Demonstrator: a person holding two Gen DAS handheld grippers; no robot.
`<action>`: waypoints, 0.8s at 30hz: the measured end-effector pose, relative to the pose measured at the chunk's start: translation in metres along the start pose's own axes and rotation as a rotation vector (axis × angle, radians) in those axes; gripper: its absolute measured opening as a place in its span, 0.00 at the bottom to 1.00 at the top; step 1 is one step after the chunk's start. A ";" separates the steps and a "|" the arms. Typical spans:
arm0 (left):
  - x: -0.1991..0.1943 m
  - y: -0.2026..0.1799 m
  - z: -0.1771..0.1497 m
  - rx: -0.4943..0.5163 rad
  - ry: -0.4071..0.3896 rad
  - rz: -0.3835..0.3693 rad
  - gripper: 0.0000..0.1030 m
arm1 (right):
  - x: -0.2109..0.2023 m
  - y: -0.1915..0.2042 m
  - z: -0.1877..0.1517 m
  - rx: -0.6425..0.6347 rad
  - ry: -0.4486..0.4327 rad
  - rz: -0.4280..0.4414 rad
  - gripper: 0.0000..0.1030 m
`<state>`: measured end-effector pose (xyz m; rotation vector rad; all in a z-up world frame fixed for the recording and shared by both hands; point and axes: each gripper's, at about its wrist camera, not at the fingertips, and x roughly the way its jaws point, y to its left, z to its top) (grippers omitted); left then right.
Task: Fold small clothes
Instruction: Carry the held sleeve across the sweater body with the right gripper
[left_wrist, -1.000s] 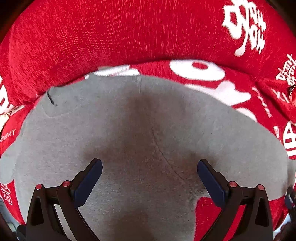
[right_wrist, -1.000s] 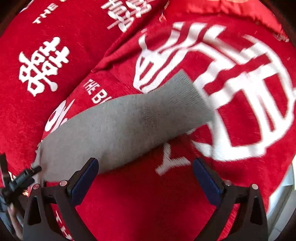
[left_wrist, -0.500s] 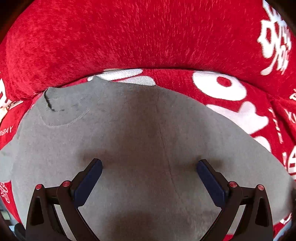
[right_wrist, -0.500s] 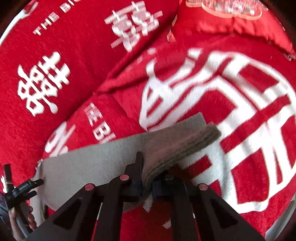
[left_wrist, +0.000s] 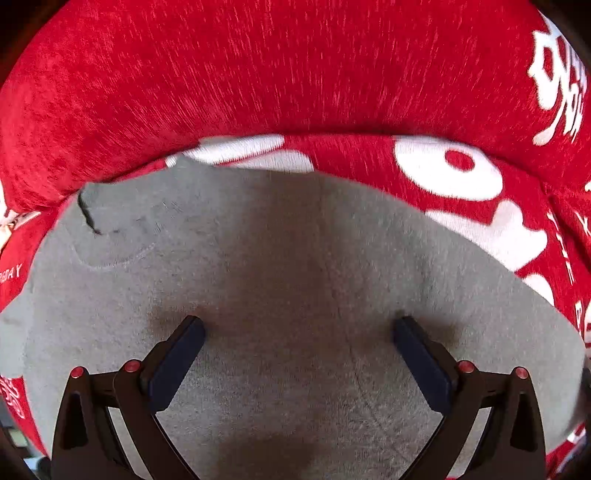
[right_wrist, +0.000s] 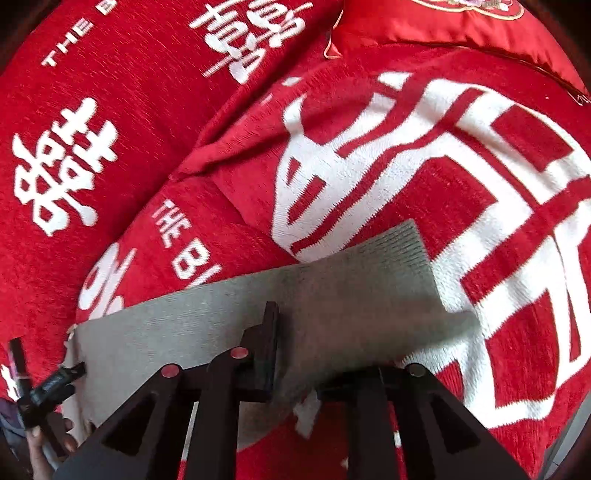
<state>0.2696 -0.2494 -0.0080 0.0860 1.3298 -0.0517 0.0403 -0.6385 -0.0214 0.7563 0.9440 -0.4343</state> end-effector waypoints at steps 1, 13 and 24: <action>-0.004 0.003 0.001 0.007 0.011 -0.014 1.00 | 0.000 0.000 0.002 0.009 0.009 -0.003 0.19; -0.029 0.052 -0.067 0.029 -0.054 -0.097 1.00 | -0.100 0.148 -0.030 -0.307 -0.233 0.062 0.05; -0.039 0.222 -0.084 -0.250 -0.101 -0.156 1.00 | -0.107 0.385 -0.155 -0.730 -0.213 0.194 0.05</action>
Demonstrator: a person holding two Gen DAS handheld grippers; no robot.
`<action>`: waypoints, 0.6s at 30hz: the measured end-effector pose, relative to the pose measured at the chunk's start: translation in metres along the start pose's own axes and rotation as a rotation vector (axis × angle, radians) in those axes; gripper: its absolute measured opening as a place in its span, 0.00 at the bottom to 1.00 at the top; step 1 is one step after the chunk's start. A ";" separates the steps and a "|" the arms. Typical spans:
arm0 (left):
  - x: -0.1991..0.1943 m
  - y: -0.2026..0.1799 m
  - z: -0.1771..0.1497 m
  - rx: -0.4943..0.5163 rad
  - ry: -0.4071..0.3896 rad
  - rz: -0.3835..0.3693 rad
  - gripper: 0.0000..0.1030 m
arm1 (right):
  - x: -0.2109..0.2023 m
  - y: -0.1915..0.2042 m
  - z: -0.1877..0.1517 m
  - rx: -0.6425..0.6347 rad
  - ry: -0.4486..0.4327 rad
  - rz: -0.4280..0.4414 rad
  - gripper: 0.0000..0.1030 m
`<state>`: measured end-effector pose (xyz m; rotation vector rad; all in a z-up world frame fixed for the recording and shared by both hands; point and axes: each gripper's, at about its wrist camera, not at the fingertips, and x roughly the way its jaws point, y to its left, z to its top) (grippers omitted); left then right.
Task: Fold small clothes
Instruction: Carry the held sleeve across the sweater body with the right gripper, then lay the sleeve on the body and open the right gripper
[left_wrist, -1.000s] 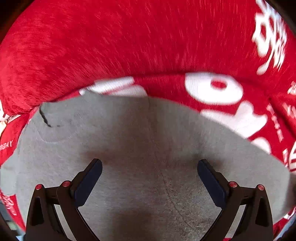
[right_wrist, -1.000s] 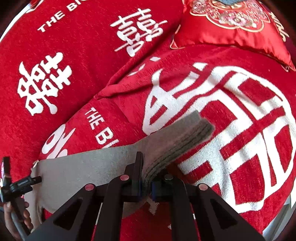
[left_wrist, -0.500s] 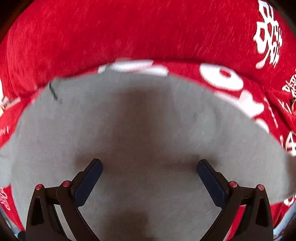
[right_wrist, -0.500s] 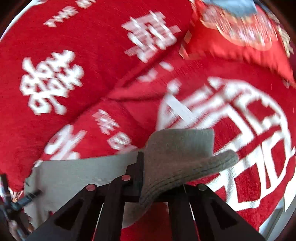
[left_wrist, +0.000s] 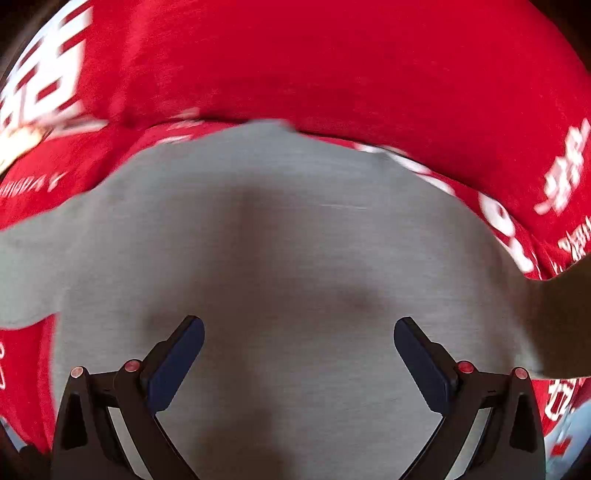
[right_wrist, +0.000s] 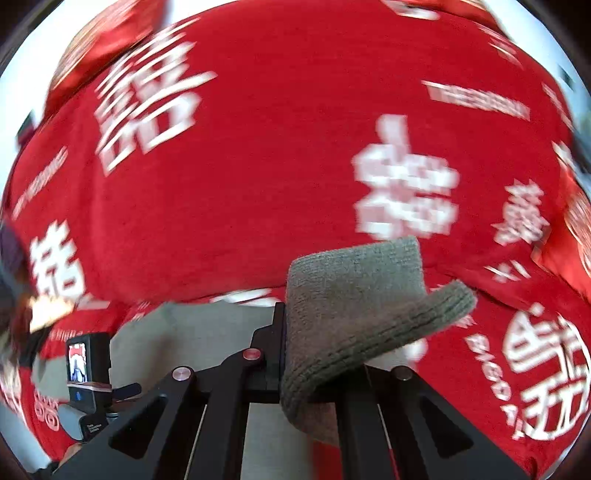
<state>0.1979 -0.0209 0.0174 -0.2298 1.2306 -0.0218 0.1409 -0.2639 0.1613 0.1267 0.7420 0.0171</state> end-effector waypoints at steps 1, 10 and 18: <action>0.001 0.012 0.001 -0.016 -0.003 0.004 1.00 | 0.010 0.021 -0.003 -0.023 0.019 0.015 0.05; -0.039 0.170 -0.042 -0.285 -0.069 -0.011 1.00 | 0.112 0.176 -0.055 -0.219 0.214 0.055 0.05; -0.040 0.210 -0.071 -0.371 -0.075 -0.049 1.00 | 0.166 0.230 -0.114 -0.346 0.360 0.006 0.06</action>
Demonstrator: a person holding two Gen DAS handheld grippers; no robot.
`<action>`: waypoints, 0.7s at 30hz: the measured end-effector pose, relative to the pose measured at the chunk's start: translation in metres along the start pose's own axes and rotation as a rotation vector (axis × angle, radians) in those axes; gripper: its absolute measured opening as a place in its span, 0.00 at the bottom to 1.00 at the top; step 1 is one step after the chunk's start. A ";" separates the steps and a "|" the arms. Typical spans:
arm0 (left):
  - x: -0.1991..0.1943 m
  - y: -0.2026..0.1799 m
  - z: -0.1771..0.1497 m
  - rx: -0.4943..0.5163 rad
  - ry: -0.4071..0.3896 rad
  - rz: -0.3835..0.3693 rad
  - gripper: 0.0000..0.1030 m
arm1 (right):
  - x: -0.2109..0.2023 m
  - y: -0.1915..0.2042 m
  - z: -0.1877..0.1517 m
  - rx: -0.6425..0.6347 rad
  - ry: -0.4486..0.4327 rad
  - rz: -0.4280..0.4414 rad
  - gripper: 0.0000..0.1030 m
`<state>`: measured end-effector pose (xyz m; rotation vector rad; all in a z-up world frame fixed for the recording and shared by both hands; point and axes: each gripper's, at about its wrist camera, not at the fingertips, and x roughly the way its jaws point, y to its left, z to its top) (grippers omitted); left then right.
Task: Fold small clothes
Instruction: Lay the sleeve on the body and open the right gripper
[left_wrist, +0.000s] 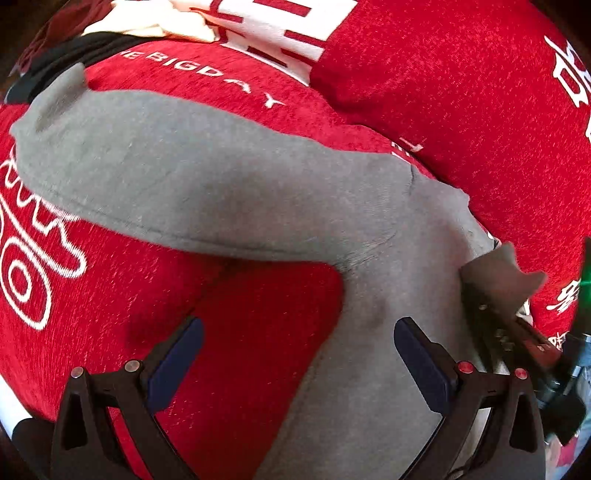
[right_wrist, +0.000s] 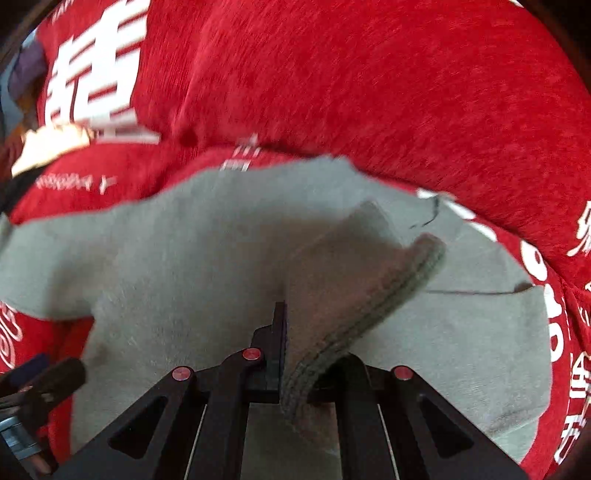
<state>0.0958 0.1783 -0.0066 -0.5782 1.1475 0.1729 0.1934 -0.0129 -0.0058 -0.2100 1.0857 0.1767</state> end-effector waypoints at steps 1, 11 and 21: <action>0.000 0.001 0.000 0.000 0.001 -0.003 1.00 | -0.003 -0.002 0.000 -0.006 -0.005 0.006 0.11; -0.023 -0.019 -0.001 0.023 -0.053 -0.021 1.00 | -0.109 -0.063 0.003 0.009 -0.160 0.307 0.70; -0.002 -0.175 -0.029 0.333 0.008 -0.150 1.00 | -0.057 -0.237 -0.046 0.256 -0.012 -0.140 0.78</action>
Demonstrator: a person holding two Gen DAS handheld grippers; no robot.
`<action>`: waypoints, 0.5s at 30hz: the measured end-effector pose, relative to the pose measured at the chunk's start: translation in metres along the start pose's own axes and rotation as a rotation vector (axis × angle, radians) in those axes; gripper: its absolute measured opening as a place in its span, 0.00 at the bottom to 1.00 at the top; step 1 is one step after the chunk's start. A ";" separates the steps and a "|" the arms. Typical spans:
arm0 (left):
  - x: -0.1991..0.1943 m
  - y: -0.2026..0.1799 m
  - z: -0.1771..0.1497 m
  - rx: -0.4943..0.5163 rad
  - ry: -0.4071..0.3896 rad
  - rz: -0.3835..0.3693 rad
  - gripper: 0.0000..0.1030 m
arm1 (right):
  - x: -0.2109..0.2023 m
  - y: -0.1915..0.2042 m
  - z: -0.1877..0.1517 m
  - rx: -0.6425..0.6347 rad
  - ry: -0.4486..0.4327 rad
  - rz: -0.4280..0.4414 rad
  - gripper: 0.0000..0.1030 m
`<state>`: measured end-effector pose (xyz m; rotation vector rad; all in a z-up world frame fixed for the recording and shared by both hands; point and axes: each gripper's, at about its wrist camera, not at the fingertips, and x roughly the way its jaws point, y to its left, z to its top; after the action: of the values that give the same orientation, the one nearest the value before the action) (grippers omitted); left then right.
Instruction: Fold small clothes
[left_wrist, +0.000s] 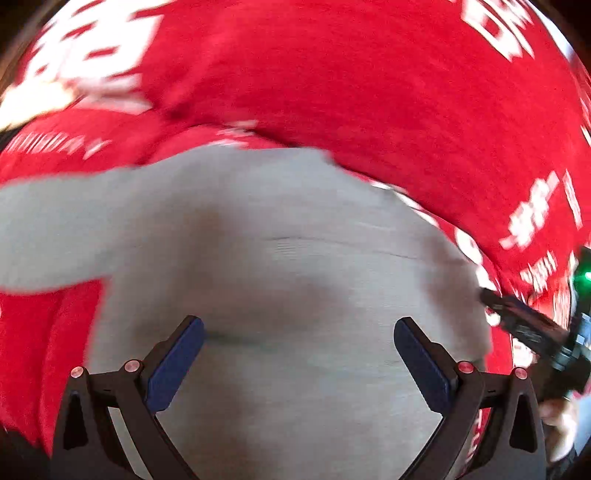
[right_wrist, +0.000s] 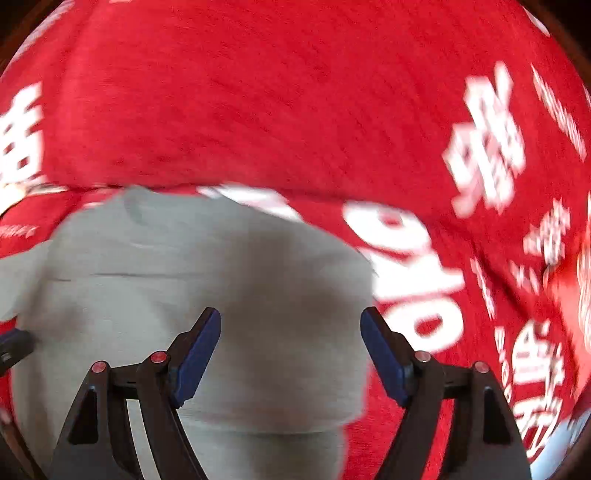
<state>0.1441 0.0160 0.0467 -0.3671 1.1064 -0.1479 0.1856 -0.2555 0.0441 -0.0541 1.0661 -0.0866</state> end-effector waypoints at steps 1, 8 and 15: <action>0.006 -0.012 0.002 0.032 0.006 -0.020 1.00 | 0.008 -0.006 -0.005 0.028 0.013 0.000 0.78; 0.043 -0.005 0.004 0.129 0.047 0.211 1.00 | 0.015 0.053 -0.038 -0.193 0.017 0.043 0.78; 0.013 0.061 0.008 -0.033 0.049 0.255 1.00 | -0.006 0.051 -0.028 -0.164 -0.031 0.141 0.78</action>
<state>0.1536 0.0707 0.0167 -0.2500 1.1955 0.0873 0.1602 -0.2045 0.0314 -0.1271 1.0418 0.1289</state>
